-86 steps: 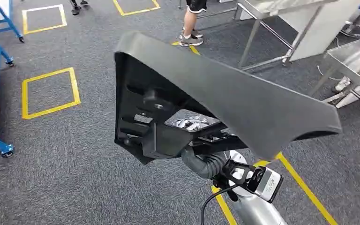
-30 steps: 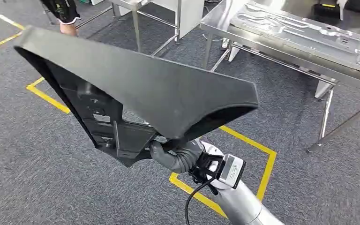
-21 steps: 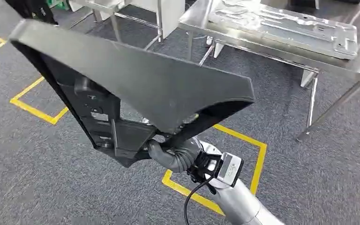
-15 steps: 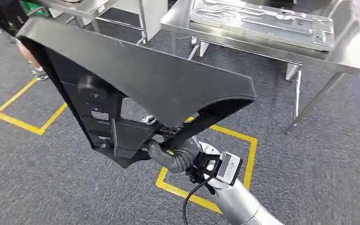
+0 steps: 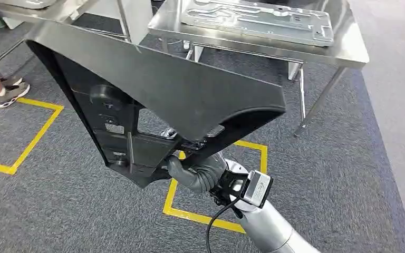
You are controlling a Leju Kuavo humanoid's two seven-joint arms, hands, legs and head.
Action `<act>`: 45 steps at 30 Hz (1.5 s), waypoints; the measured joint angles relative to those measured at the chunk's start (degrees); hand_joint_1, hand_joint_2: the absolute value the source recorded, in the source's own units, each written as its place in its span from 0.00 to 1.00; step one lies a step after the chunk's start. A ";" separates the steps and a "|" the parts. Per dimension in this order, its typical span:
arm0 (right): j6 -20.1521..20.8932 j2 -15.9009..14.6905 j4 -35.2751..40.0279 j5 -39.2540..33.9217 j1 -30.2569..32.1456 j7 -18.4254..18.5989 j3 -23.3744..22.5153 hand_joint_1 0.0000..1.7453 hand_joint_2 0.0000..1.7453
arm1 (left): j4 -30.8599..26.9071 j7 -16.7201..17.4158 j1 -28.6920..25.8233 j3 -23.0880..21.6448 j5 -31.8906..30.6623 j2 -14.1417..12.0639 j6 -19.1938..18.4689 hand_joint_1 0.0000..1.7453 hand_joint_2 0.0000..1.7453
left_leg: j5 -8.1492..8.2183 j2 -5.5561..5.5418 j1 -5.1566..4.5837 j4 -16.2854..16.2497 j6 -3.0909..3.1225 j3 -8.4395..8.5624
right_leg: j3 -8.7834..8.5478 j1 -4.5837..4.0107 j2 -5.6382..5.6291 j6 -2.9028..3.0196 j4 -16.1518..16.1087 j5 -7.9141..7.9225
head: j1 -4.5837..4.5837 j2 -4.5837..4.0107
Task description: Take the parts from the cabinet and place them on the table.
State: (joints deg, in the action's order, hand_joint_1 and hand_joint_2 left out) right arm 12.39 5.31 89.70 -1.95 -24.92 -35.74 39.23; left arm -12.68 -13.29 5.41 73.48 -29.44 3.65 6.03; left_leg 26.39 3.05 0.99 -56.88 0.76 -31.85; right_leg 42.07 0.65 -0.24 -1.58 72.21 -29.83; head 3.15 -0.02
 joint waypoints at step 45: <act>-3.21 -0.68 0.35 4.74 0.72 -0.87 0.00 1.00 1.00 | 0.02 -1.09 0.31 -0.11 -0.09 -0.48 -3.26 0.00 1.00 | 8.28 -2.54 -0.06 -19.16 -2.64 -9.69 | -9.17 -0.69 0.01 3.50 -15.41 4.23 | 0.02 0.00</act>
State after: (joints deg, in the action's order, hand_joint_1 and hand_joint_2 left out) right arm 9.18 4.63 90.05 2.80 -24.20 -36.61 39.23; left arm -12.66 -14.38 5.72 73.37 -29.53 3.17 2.78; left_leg 34.67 0.51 0.93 -76.04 -1.88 -41.54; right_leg 32.90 -0.04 -0.23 1.92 56.79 -25.59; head 3.17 -0.02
